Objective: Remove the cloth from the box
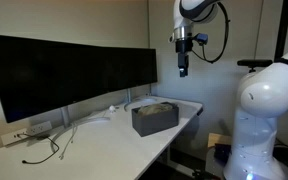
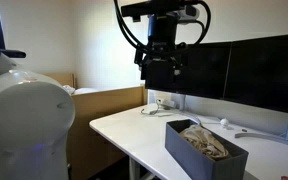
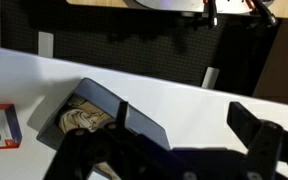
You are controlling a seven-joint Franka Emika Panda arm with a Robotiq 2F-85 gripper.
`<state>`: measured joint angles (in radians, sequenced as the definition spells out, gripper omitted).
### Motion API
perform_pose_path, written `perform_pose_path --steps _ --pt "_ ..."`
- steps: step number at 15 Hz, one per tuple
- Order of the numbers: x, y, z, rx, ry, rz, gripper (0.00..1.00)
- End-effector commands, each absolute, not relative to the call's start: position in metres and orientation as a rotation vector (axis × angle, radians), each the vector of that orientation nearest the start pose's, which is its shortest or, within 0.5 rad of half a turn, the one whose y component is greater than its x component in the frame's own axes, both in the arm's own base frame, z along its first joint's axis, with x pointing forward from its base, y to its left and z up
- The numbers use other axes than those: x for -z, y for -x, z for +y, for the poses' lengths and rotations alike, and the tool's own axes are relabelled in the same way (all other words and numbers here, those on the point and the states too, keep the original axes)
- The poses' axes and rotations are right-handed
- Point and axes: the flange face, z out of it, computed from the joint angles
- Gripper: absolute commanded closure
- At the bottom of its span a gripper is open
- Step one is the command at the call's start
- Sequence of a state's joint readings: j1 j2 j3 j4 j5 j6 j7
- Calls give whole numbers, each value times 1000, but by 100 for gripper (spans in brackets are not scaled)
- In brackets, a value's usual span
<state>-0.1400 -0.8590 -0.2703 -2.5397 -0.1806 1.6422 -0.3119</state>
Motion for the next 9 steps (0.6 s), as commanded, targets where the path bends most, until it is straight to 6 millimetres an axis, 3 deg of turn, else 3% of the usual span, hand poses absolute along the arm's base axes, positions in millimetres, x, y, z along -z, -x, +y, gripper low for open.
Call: perform_pose_path --steps 1,9 --pt "-521 -260 -146 -70 3101 -25 0" --pt "-519 -261 -145 -68 3119 -7 0"
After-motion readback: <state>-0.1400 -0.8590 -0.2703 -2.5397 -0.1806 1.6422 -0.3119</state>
